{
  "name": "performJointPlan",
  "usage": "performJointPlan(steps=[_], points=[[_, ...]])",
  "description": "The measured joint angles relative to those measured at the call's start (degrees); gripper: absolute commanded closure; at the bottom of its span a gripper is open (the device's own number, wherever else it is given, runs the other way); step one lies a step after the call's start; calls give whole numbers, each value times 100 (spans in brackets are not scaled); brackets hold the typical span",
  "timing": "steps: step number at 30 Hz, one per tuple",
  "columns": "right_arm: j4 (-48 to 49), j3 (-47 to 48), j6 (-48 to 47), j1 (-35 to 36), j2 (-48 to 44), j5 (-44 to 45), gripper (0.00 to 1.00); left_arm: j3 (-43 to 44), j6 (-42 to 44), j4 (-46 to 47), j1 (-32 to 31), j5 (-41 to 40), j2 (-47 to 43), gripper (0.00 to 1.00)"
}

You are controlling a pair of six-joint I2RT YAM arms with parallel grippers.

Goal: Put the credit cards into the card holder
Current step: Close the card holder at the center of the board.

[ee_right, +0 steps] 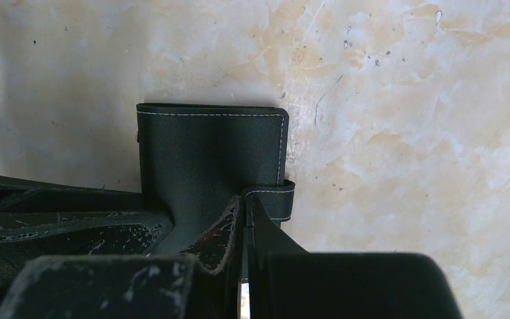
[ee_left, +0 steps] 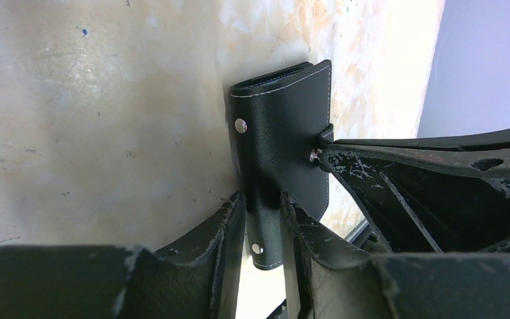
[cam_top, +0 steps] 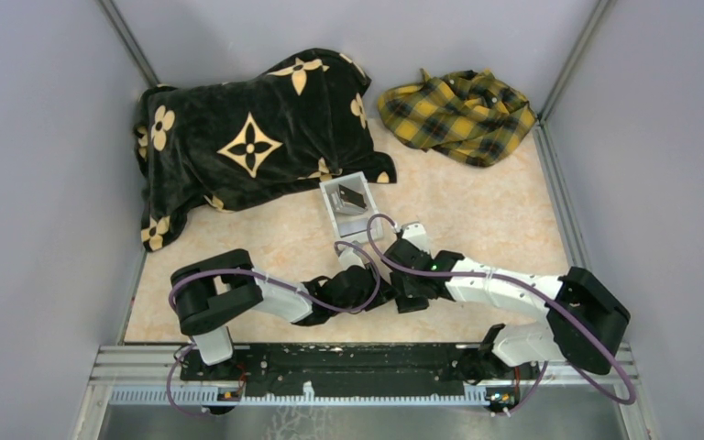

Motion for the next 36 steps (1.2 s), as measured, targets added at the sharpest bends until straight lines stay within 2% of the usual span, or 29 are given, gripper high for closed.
performJointPlan(steps=[19,31,36], points=[[-50,133,7,352,337,442,100,-2,0,15,0,4,4,66],[-131,247,116,669,629,872,100,-66,4,157,11,22,33,70],[-131,243,271,857,713,1104,100,-105,4,236,24,48,57,75]])
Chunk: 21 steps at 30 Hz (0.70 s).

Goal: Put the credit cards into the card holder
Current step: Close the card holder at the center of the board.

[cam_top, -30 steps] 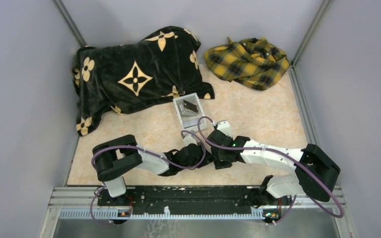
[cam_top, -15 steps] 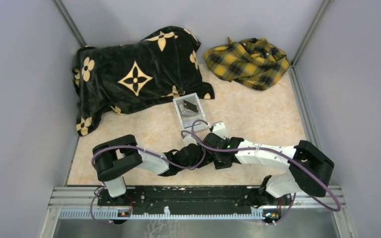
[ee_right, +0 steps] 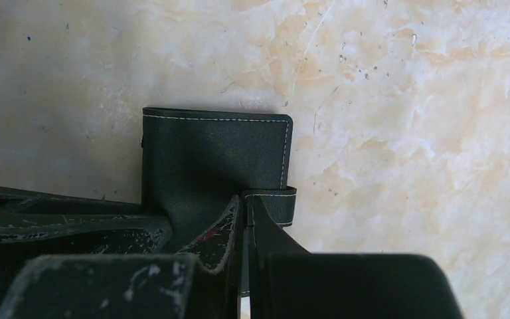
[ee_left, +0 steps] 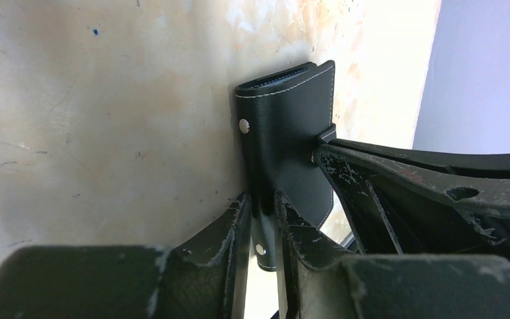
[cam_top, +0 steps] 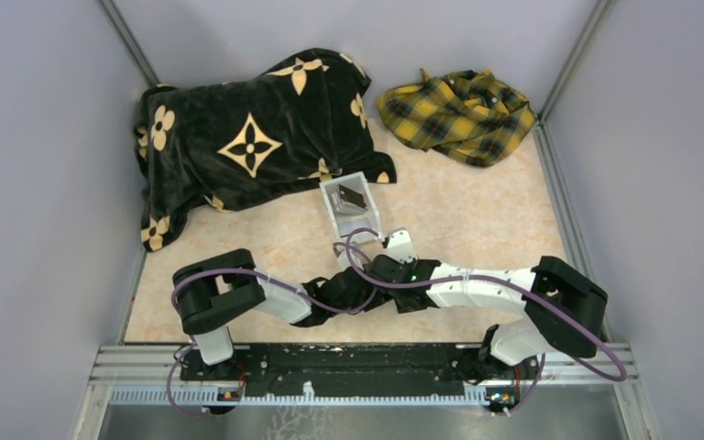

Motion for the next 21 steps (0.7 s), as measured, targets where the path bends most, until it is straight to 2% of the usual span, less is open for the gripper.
performJointPlan(steps=[8,10,21], points=[[203,-85,271,157,107,214,100,-114,-28,240,0,37,50,85],[555,-142,374,179,203,188,100,-155,-59,332,22,66,70,88],[1029,-238,833,337,446,509,100,-363,-232,678,35,-4,101,88]])
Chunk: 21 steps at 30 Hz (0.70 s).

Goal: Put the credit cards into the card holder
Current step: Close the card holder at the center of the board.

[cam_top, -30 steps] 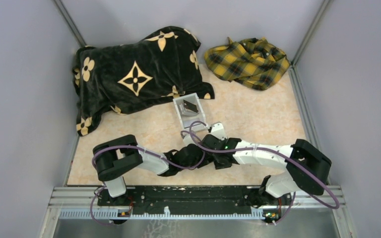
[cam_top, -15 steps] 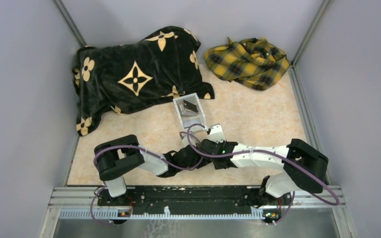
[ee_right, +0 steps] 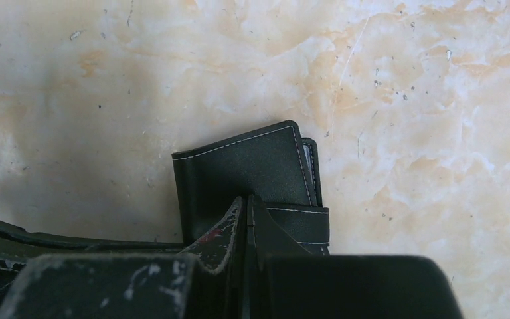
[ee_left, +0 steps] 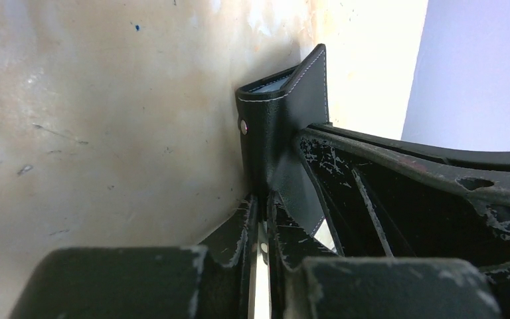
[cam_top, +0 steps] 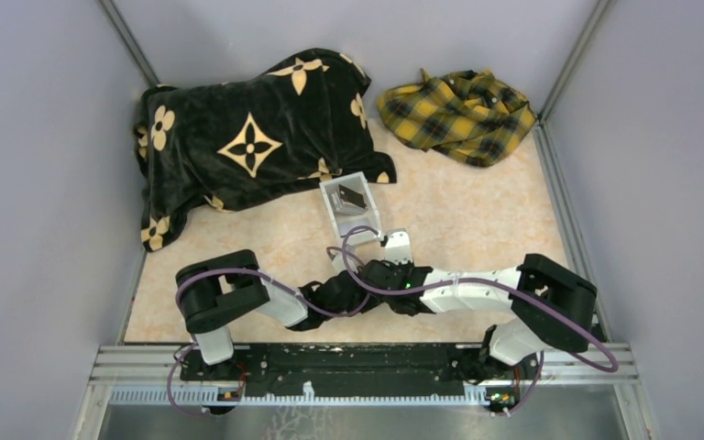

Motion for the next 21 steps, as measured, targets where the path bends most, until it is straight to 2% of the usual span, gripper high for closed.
performJointPlan(steps=[8,16,21], points=[[46,-118,437,105,-262,120,100,15,-24,-79,-39,-146,-31,87],[-649,-186,758,262,-820,-153,100,155,140,-472,-46,-107,-146,76],[-942,-302,846,280,-1040,-219,100,319,232,-730,-44,-46,-166,74]])
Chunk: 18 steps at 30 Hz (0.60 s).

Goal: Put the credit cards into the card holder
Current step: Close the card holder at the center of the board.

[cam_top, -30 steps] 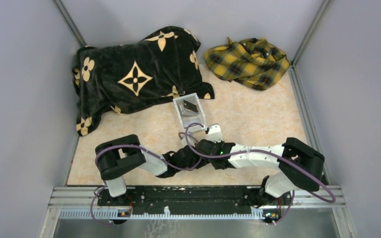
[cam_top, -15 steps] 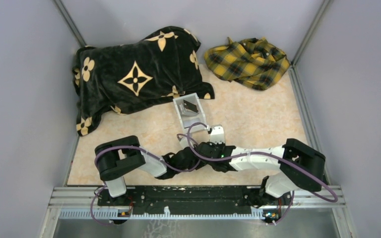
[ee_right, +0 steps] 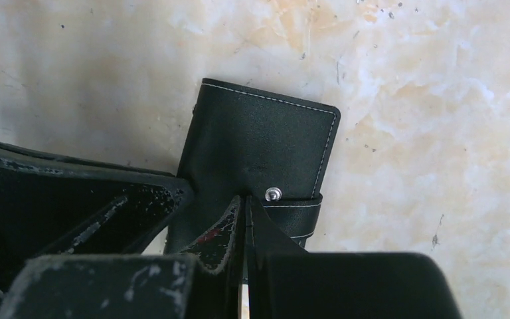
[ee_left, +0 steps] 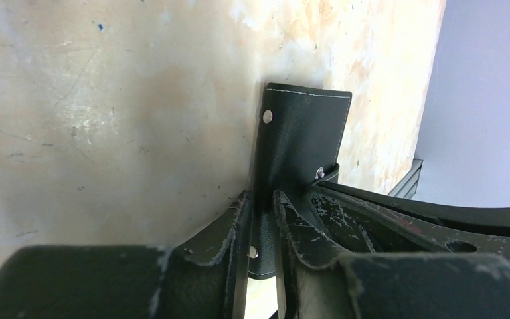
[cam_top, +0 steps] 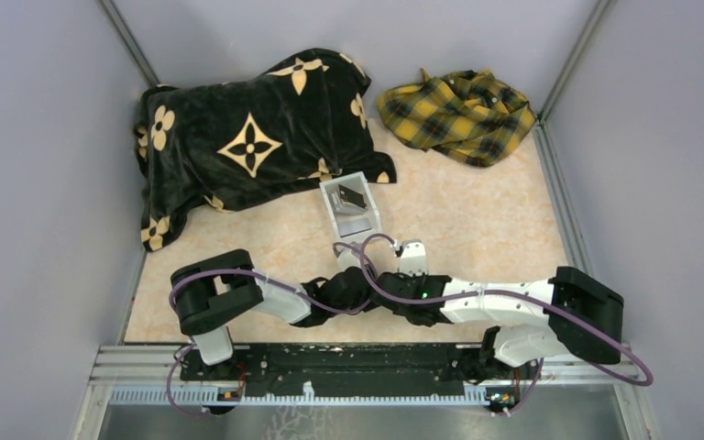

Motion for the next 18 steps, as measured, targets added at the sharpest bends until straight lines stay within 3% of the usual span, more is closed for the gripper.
performJointPlan(steps=[6,14,18], points=[[-350,-68,0,-114,-245,-42,100,96,87,-140,0,24,0,72],[-695,-37,-131,-236,-326,-52,68,164,125,-199,0,52,-11,59],[-887,138,-229,-238,-326,-37,64,181,129,-192,0,66,-28,55]])
